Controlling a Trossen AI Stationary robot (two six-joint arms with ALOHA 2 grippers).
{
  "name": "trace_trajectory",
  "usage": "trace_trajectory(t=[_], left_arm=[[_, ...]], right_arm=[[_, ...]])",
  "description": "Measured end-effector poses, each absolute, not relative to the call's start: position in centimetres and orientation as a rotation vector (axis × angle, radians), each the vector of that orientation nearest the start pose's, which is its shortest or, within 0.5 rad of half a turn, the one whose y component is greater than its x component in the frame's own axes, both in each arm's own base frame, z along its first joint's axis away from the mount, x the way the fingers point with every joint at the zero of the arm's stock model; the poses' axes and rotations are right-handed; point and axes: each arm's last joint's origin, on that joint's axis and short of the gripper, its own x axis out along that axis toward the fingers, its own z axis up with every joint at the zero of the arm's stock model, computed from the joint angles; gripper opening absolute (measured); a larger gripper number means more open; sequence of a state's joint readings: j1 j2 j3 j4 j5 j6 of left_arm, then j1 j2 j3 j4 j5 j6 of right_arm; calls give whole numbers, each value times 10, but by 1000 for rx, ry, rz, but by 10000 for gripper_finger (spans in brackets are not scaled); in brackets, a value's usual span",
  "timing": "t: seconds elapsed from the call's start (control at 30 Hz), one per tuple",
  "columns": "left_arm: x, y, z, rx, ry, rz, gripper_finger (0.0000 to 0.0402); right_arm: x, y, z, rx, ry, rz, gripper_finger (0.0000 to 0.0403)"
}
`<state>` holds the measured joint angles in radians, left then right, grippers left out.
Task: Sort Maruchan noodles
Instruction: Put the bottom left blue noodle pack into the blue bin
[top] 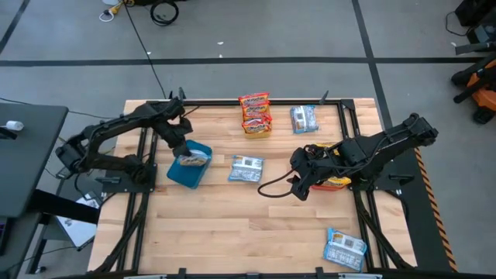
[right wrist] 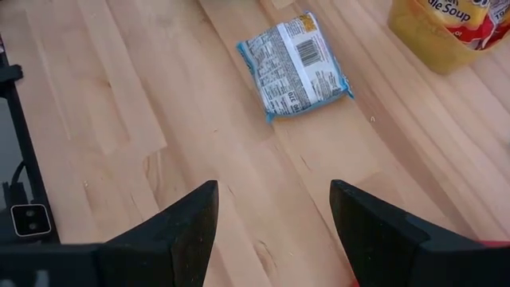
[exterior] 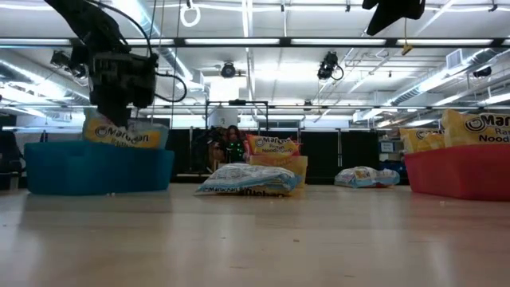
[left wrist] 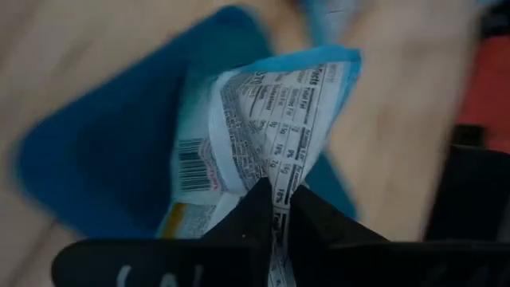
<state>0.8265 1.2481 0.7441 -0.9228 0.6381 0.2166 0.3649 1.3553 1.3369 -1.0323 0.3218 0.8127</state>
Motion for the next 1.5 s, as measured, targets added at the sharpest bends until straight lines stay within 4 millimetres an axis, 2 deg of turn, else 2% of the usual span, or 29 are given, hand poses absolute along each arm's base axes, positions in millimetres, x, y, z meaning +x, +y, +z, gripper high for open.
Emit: trace_trajectory(t=[0.2, 0.5, 0.77, 0.97, 1.07, 1.2, 1.37, 1.5], left_arm=[[149, 140, 189, -740, 1099, 162, 48], [148, 150, 191, -615, 1160, 427, 133], [150, 153, 215, -599, 1092, 460, 188], [150, 149, 244, -724, 1099, 525, 190], [151, 138, 250, -825, 1123, 562, 182], [156, 109, 254, -942, 1200, 579, 164], [169, 69, 255, -857, 1290, 610, 127], [181, 54, 249, -782, 1314, 666, 86]], right_arm=[[243, 83, 334, 401, 928, -354, 246], [243, 84, 334, 403, 930, -351, 246], [243, 84, 334, 404, 931, -350, 246], [244, 84, 335, 407, 924, -348, 246], [244, 84, 335, 403, 919, -354, 246], [244, 84, 335, 419, 917, -363, 246], [244, 84, 335, 425, 915, -367, 246], [244, 83, 335, 417, 915, -366, 246]])
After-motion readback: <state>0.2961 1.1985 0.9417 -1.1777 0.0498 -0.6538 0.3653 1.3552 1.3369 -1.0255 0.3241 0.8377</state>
